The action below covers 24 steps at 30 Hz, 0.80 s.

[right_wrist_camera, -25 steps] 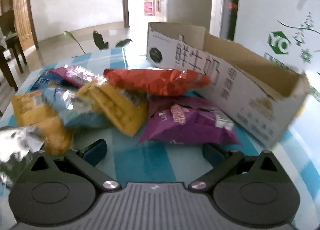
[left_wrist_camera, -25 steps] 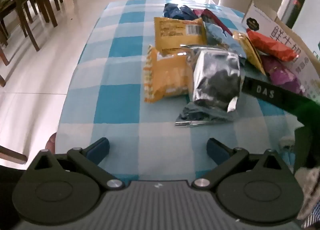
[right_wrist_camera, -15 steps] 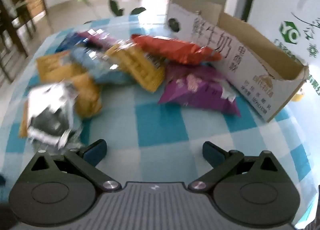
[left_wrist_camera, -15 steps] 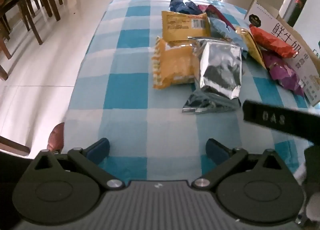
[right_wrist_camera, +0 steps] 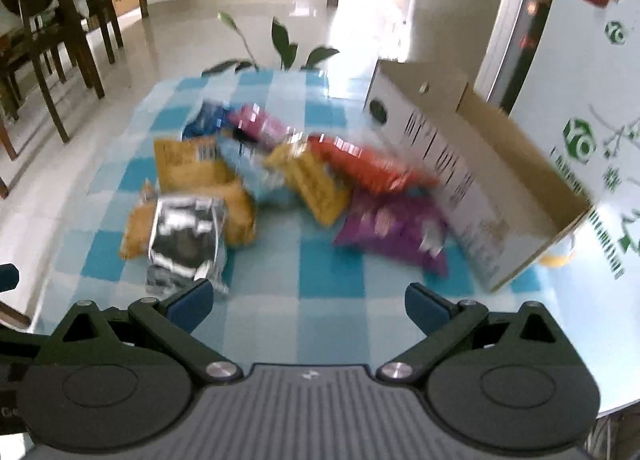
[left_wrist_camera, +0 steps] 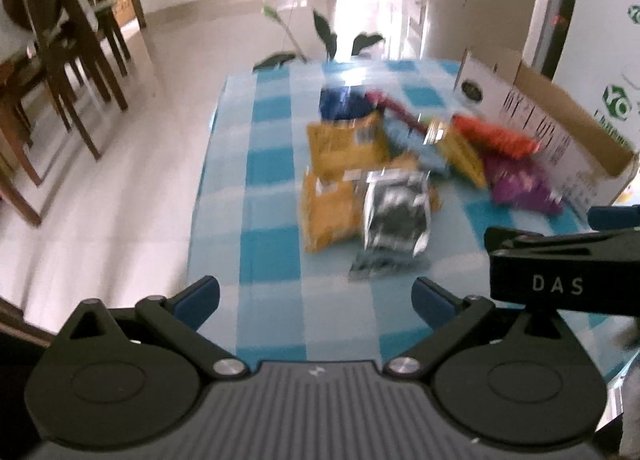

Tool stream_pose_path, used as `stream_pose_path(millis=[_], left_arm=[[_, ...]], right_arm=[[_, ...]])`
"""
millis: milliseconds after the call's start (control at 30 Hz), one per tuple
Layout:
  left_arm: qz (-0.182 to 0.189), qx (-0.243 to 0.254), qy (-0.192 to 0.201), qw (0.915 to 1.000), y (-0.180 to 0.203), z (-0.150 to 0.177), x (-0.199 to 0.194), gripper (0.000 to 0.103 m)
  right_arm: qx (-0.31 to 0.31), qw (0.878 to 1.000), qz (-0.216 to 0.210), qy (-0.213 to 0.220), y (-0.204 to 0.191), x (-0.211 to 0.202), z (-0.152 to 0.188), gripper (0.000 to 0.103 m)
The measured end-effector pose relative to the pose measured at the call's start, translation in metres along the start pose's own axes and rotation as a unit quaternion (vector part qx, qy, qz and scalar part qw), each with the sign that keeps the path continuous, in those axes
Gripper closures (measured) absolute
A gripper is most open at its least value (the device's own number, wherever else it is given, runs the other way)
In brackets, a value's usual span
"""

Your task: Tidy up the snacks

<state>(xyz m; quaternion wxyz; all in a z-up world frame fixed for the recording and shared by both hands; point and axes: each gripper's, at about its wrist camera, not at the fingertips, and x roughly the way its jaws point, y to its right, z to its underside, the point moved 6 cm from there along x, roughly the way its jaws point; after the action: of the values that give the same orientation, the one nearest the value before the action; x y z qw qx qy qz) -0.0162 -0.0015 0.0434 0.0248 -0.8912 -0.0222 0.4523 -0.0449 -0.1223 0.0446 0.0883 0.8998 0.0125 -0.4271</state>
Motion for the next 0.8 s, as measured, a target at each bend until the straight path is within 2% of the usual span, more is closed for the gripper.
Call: stream_pose_path(millis=[133, 233, 433, 800], left_arm=[[-0.003, 0.01, 0.02, 0.9997, 0.003, -0.021, -0.015, 0.002], [0.006, 0.009, 0.039, 0.9992, 0.005, -0.027, -0.018, 0.001], [0.002, -0.008, -0.005, 1.0, 0.004, -0.028, 0.005, 0.001], [-0.008, -0.001, 0.014, 0.9999, 0.004, -0.046, 0.02, 0.001]], right_arm=[[0.043, 0.998, -0.044, 0.007, 0.028, -0.011, -0.02, 0.0], [0.055, 0.997, -0.045, 0.008, 0.035, -0.016, -0.029, 0.0], [0.039, 0.999, -0.029, 0.002, 0.034, -0.011, -0.034, 0.0], [0.063, 0.997, -0.033, 0.008, 0.04, 0.005, -0.048, 0.0]])
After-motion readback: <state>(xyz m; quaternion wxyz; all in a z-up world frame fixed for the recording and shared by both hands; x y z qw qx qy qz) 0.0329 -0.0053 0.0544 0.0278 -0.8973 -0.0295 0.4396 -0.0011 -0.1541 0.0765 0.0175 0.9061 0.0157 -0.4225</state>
